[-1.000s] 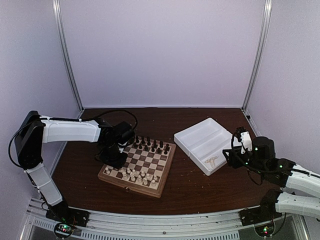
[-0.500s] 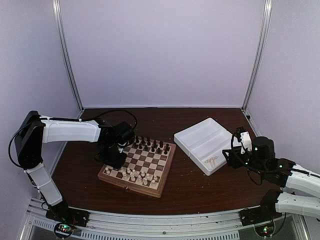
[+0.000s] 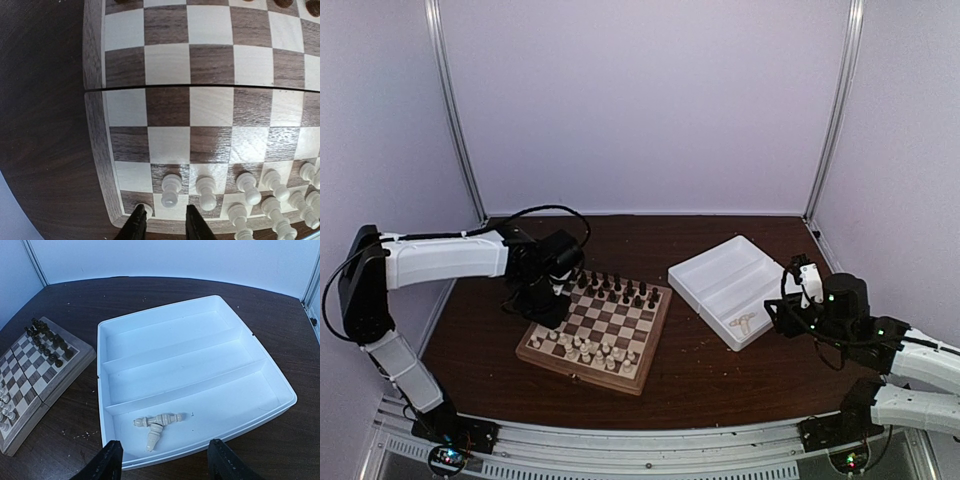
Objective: Set up the chess pieces on the board
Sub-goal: Place the chess piece on the chessboard, then pick up the chess piece from the storage box.
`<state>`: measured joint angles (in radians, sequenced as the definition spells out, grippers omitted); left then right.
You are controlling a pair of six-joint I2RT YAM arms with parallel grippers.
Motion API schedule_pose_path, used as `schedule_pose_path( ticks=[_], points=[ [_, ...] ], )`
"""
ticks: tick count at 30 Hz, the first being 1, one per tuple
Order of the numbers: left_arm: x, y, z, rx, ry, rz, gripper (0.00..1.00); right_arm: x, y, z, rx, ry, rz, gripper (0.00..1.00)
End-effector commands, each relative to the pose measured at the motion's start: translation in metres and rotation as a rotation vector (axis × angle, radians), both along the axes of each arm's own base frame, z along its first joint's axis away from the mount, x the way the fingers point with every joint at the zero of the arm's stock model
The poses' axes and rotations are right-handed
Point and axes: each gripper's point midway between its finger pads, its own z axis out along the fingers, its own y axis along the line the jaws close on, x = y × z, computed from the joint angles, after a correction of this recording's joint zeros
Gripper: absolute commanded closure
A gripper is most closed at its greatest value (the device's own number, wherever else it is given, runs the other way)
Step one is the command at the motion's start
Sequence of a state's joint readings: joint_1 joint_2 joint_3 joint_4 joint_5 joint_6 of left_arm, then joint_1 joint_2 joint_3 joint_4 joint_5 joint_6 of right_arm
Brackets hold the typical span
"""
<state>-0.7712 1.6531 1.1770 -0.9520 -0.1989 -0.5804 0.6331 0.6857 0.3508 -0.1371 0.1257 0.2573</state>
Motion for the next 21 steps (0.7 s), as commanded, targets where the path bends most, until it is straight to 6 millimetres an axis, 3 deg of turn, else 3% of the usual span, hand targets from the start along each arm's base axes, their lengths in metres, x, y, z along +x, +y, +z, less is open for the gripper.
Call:
schedule_pose_path(
  ticks=[1, 11, 17, 21],
  points=[
    [0.003, -0.006, 0.031, -0.069, -0.034, -0.006, 0.72, 0.001, 0.003, 0.003, 0.01, -0.017, 0.017, 0.38],
    [0.004, -0.012, 0.097, -0.214, -0.153, -0.021, 0.69, 0.001, 0.006, 0.002, 0.008, -0.009, 0.03, 0.39],
    [-0.007, -0.046, 0.138, -0.5, -0.236, -0.139, 0.68, 0.002, 0.008, 0.001, 0.006, -0.005, 0.036, 0.38],
    [-0.015, -0.057, 0.161, -0.642, -0.312, -0.213, 0.67, 0.001, 0.008, 0.001, 0.008, -0.006, 0.037, 0.39]
  ],
)
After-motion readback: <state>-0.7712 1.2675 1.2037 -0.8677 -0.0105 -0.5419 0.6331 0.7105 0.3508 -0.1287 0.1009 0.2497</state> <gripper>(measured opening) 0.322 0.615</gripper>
